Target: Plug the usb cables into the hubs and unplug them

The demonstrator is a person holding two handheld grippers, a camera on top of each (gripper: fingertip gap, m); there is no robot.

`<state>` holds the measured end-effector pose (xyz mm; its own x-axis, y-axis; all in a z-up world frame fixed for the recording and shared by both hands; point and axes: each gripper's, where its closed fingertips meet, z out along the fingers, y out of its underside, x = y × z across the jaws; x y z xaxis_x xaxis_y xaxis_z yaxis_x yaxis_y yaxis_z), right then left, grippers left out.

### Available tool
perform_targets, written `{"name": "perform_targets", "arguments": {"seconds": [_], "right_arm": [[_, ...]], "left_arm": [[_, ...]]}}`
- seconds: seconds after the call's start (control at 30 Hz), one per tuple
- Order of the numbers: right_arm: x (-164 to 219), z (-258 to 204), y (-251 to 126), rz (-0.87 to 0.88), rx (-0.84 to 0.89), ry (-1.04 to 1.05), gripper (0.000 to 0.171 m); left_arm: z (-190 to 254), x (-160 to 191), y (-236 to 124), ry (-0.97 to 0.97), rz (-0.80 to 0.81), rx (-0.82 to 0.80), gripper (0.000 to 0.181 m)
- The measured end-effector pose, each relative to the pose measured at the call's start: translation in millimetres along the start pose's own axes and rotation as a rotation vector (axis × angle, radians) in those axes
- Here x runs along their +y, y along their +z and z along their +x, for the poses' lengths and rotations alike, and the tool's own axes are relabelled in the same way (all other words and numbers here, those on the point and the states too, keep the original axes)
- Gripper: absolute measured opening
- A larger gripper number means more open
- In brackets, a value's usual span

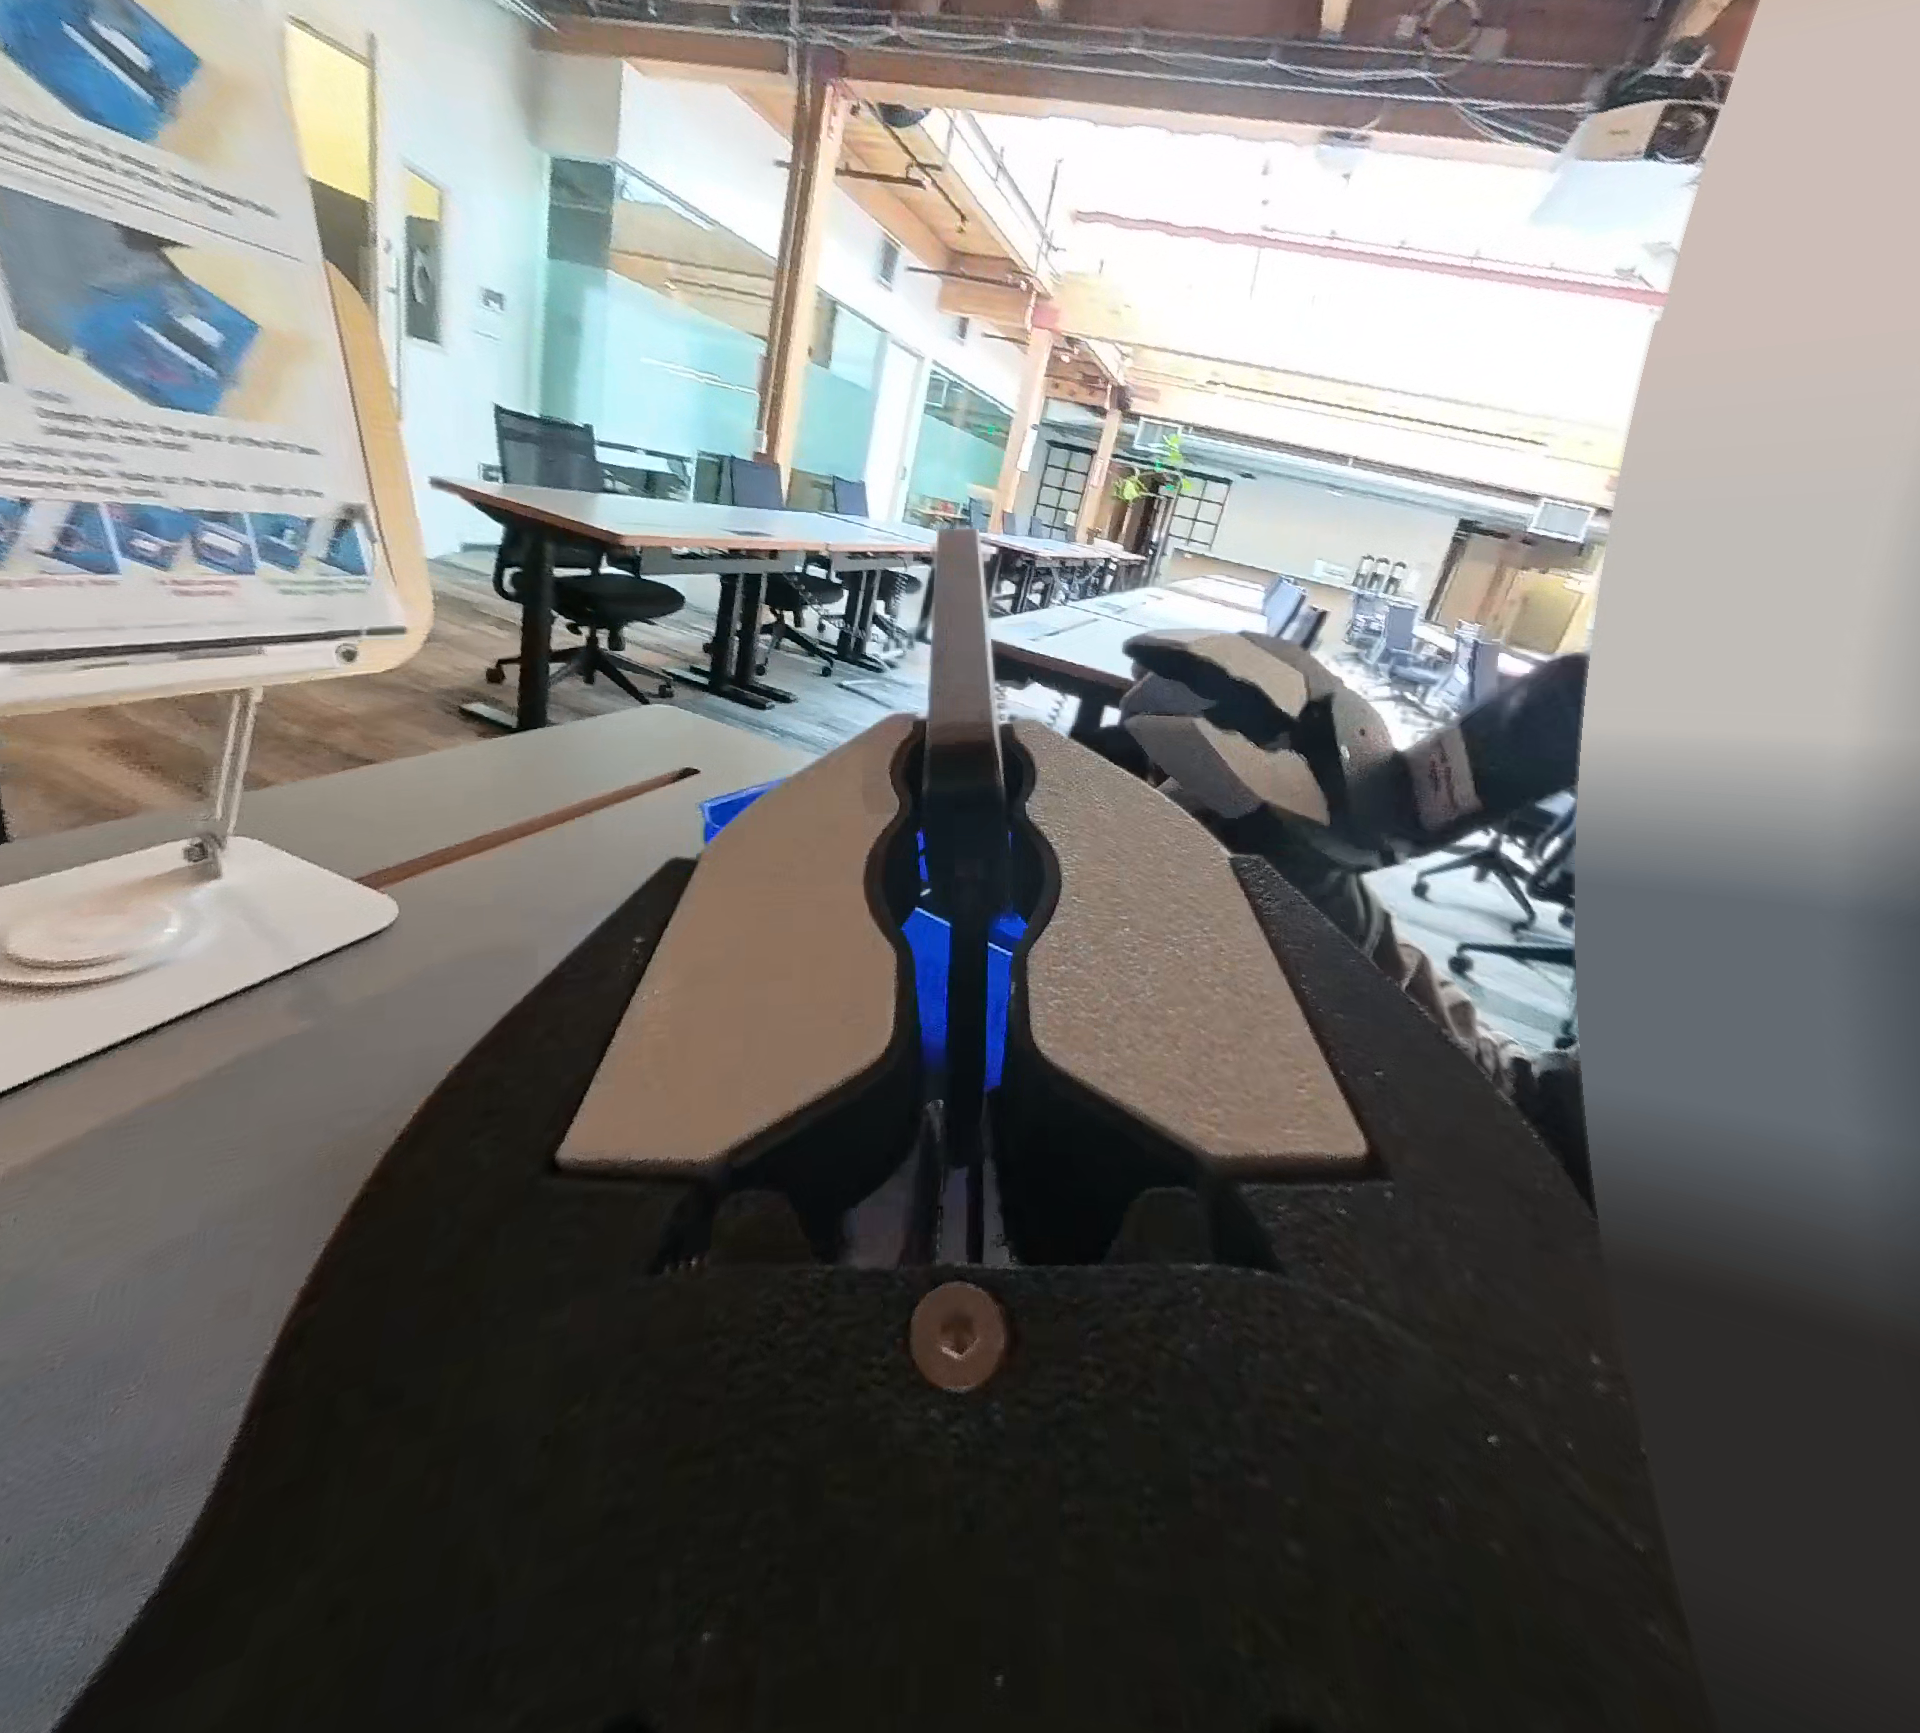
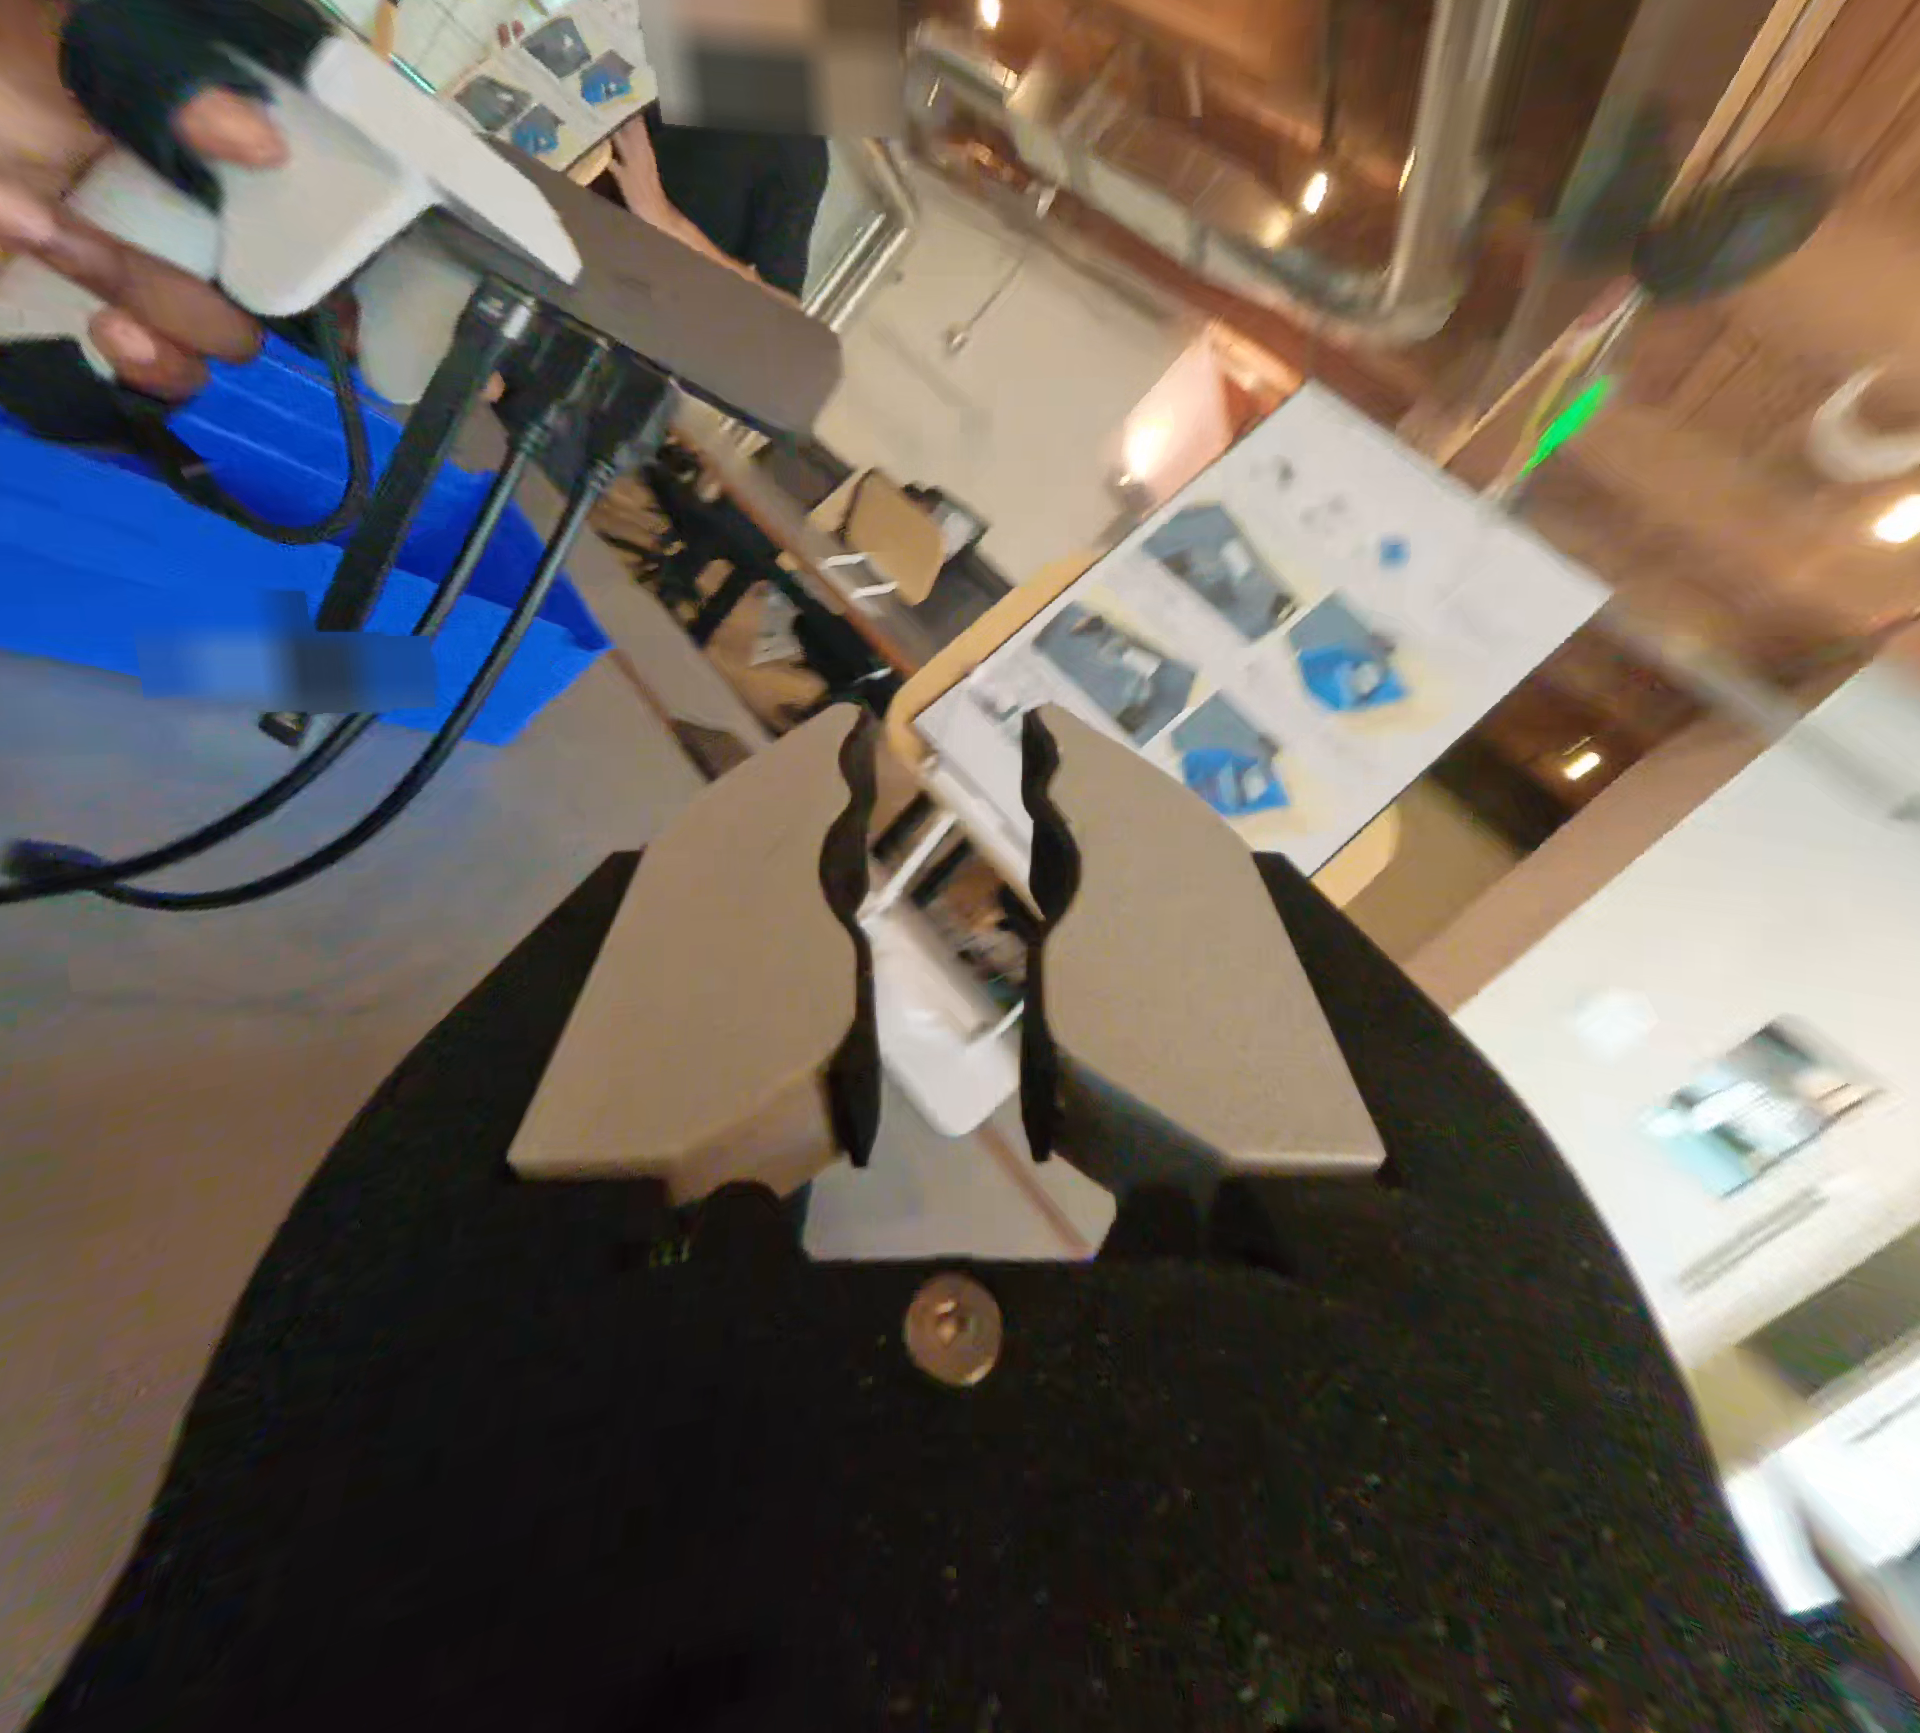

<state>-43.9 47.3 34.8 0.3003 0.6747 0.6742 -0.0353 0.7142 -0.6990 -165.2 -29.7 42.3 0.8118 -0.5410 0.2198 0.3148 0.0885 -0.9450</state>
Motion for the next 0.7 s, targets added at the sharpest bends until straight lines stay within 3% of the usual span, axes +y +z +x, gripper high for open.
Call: {"name": "perform_targets", "arguments": {"seconds": [0.17, 0.27, 0.53, 0.7], "right_arm": [[19, -2, -4, -0.069, -0.131, 0.371, 0.045], [24, -6, -9, -0.068, -0.205, 0.544, 0.048], [18, -1, -19, 0.042, -0.297, 0.791, 0.035], [15, 1, -23, 0.072, -0.321, 0.834, 0.031]], "left_arm": [[-5, -5, -14, 0.025, 0.035, -0.042, 0.012], [-5, -8, -17, 0.045, 0.053, -0.05, 0.012], [-10, -7, -14, 0.1, 0.061, -0.113, 0.012], [-10, -7, -13, 0.104, 0.062, -0.113, 0.012]]}}
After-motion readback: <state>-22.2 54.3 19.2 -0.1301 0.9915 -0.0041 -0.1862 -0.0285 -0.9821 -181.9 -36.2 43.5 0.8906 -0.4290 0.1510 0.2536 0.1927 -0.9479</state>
